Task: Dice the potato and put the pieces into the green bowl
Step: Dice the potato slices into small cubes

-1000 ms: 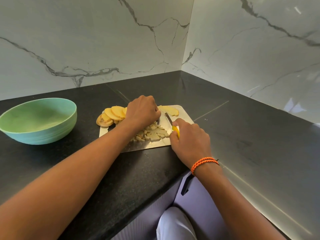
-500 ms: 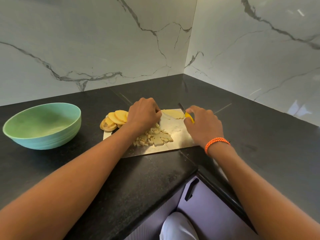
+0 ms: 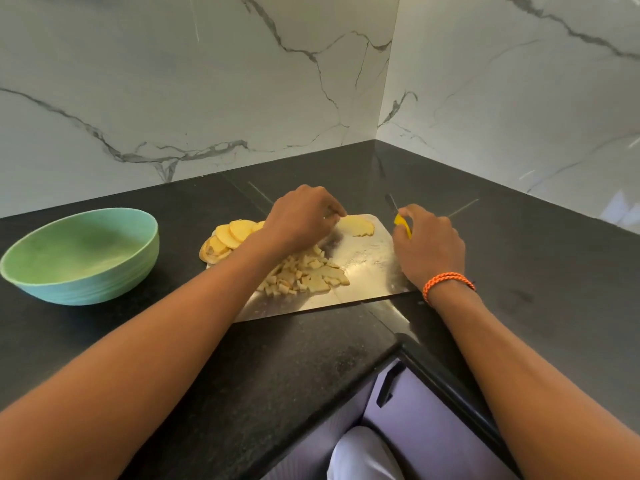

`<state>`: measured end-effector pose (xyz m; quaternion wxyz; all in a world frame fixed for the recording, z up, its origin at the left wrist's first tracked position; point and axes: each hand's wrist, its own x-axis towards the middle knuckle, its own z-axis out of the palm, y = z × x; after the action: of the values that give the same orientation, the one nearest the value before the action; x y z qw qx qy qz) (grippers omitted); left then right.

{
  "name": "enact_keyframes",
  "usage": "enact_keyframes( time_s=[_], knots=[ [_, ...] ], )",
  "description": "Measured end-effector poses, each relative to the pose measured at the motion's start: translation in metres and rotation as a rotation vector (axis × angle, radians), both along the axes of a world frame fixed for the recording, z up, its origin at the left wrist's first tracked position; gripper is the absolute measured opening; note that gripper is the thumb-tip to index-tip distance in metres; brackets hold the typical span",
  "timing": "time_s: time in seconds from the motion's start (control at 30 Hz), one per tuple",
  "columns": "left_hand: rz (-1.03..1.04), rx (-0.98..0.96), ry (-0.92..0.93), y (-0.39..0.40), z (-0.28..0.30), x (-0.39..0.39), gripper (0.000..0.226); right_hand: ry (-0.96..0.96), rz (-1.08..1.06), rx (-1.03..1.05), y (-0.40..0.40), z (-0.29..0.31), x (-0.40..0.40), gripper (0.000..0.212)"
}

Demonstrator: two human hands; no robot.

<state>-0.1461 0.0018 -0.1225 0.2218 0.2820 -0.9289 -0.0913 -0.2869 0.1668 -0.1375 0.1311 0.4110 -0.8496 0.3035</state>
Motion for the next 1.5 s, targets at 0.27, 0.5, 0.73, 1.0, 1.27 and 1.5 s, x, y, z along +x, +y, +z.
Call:
enact_keyframes(
  time_s=[0.27,0.5,0.73,1.0,1.27,1.5],
  knots=[
    [-0.291,0.225,-0.355,-0.022,0.006,-0.033,0.062,-0.01,0.073,0.012,-0.004,0.0,0.003,0.031],
    [-0.16,0.038,-0.292,-0.016,0.003,-0.017,0.039,-0.024,0.126,0.029,-0.004,0.003,0.012,0.035],
    [0.087,-0.064,-0.163,0.006,-0.008,-0.007,0.041,-0.052,0.138,0.098,0.002,0.007,0.026,0.036],
    [0.12,0.096,-0.087,-0.003,0.003,0.008,0.027,0.007,0.121,0.286,0.008,0.013,0.038,0.039],
    [0.025,0.327,-0.1,-0.022,0.01,0.021,0.037,0.057,0.075,0.356,0.004,0.017,0.056,0.025],
    [0.062,0.271,-0.056,-0.019,0.004,0.017,0.038,0.033,0.121,0.366,0.007,0.019,0.055,0.032]
  ],
)
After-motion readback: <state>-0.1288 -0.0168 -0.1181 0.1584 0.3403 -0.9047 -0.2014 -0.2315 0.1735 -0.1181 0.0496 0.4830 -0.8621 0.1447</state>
